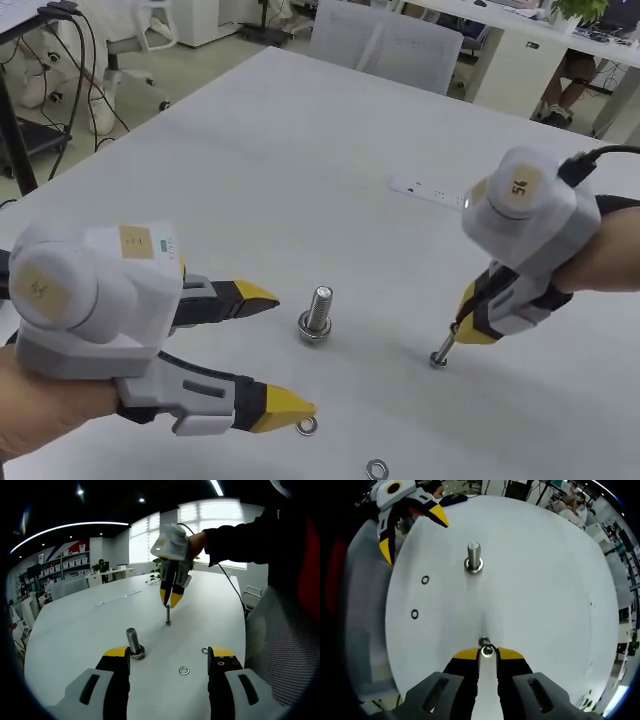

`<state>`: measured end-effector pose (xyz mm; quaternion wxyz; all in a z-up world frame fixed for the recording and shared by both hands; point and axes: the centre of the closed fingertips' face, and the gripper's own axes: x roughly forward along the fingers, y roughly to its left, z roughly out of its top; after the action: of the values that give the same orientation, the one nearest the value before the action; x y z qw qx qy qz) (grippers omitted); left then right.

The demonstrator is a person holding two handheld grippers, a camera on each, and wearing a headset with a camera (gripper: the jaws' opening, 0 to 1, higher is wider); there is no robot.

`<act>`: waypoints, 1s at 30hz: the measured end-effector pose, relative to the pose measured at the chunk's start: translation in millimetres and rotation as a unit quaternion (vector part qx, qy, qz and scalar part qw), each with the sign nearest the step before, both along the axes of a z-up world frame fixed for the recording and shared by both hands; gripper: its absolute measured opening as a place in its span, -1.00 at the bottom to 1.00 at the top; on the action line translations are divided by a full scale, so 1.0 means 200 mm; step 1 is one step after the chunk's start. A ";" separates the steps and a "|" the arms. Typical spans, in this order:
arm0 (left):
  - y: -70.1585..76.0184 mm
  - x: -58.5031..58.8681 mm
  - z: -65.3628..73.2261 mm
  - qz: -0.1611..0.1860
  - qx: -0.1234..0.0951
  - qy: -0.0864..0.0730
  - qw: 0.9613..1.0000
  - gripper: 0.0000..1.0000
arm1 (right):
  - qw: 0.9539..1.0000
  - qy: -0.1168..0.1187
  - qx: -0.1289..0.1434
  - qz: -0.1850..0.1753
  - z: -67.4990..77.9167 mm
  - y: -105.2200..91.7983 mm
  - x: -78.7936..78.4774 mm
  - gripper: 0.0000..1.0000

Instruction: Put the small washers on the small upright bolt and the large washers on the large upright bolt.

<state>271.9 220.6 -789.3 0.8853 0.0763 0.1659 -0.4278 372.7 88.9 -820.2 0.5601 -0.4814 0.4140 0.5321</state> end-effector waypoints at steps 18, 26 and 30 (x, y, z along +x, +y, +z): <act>0.00 0.00 -0.01 0.000 0.001 0.003 1.000 0.24 | 1.000 0.012 -0.002 -0.004 -0.14 0.01 0.02 -0.71; 0.00 0.00 -0.01 0.001 0.001 0.005 1.000 0.24 | 1.000 0.017 0.000 -0.008 -0.20 0.01 0.02 -0.71; 0.00 0.00 -0.01 0.002 0.002 0.005 1.000 0.24 | 1.000 0.019 0.000 -0.009 -0.21 0.01 0.02 -0.71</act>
<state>272.4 220.5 -791.5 0.8849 0.0751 0.1714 -0.4264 376.8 90.0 -862.6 0.5570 -0.4671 0.4293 0.5360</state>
